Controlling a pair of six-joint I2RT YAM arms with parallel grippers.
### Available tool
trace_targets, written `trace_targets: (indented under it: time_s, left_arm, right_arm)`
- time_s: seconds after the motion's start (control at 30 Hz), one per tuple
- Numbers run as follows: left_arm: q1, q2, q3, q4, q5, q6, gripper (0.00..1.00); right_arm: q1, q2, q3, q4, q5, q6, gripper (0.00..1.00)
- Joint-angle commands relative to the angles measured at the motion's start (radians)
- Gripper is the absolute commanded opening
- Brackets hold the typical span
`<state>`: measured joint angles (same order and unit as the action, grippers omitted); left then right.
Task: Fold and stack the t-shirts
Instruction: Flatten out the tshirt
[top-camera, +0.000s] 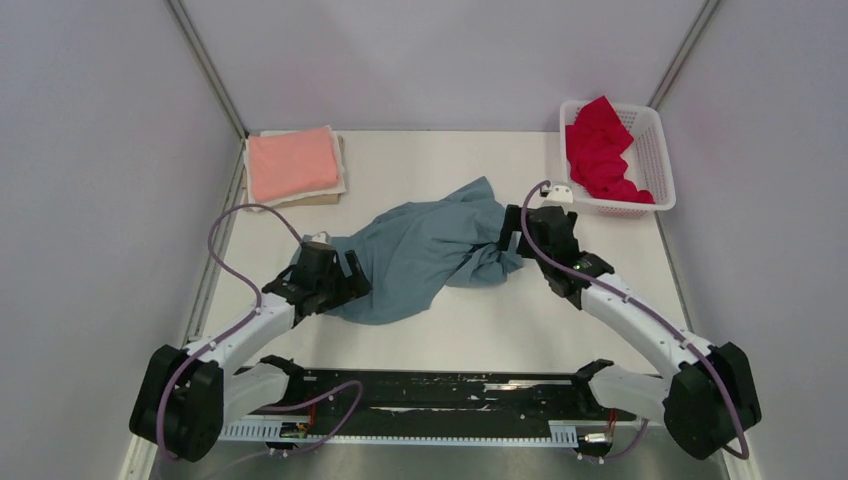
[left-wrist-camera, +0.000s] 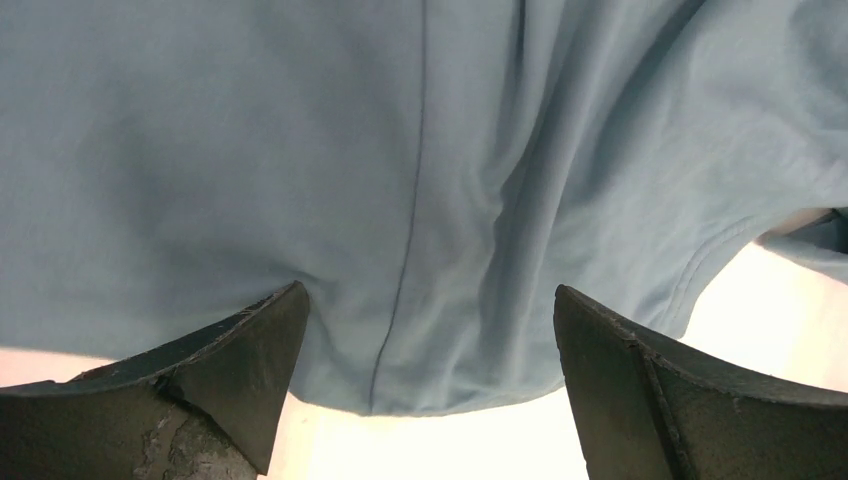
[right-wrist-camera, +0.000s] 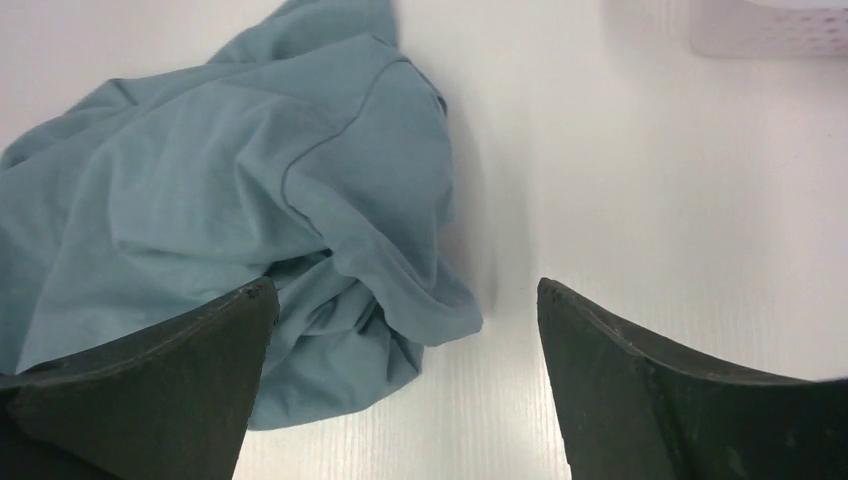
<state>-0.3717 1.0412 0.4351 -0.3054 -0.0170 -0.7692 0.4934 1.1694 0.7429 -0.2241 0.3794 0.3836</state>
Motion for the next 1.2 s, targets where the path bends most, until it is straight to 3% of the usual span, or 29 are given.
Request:
trace_targets:
  time_s: [0.0, 0.13, 0.2, 0.3, 0.33, 0.37, 0.4, 0.47, 0.53, 0.63, 0.93, 1.1, 1.17]
  left_arm:
    - [-0.004, 0.123, 0.065, 0.107, 0.072, 0.000, 1.00]
    - [-0.012, 0.242, 0.121, 0.113, 0.075, 0.013, 0.93]
    - [-0.023, 0.293, 0.145, 0.108, 0.070, 0.014, 0.86]
    - [-0.041, 0.361, 0.171, 0.094, 0.050, 0.008, 0.67]
    - [-0.043, 0.371, 0.176, 0.090, 0.033, 0.002, 0.50]
    - [-0.045, 0.390, 0.188, 0.074, 0.027, 0.000, 0.39]
    - [-0.045, 0.399, 0.196, 0.063, -0.011, -0.006, 0.17]
    - [-0.045, 0.414, 0.222, 0.018, -0.077, -0.019, 0.01]
    - [-0.045, 0.400, 0.255, -0.025, -0.137, -0.027, 0.00]
    - [-0.045, 0.333, 0.314, -0.076, -0.217, -0.031, 0.00]
    - [-0.045, -0.029, 0.488, -0.025, -0.337, 0.096, 0.00]
    - [-0.028, 0.009, 0.677, 0.029, -0.381, 0.217, 0.00]
    - [0.007, 0.083, 0.834, 0.048, -0.362, 0.253, 0.00]
  right_arm:
    - [-0.020, -0.059, -0.061, 0.087, -0.169, -0.059, 1.00]
    - [-0.042, -0.001, -0.063, 0.161, -0.287, -0.118, 1.00]
    - [-0.066, 0.074, -0.038, 0.188, -0.306, -0.130, 0.99]
    - [-0.099, 0.173, 0.003, 0.199, -0.315, -0.120, 0.91]
    - [-0.107, 0.199, 0.011, 0.205, -0.315, -0.116, 0.84]
    - [-0.115, 0.220, 0.017, 0.209, -0.321, -0.115, 0.73]
    - [-0.121, 0.236, 0.021, 0.210, -0.332, -0.118, 0.59]
    - [-0.129, 0.249, 0.021, 0.199, -0.348, -0.119, 0.30]
    - [-0.130, 0.228, 0.013, 0.186, -0.356, -0.117, 0.13]
    - [-0.131, 0.158, 0.027, 0.137, -0.356, -0.118, 0.01]
    - [-0.130, -0.133, 0.207, 0.055, -0.388, -0.209, 0.00]
    - [-0.134, -0.058, 0.409, 0.062, -0.305, -0.276, 0.00]
    - [-0.149, 0.029, 0.524, 0.072, -0.276, -0.313, 0.00]
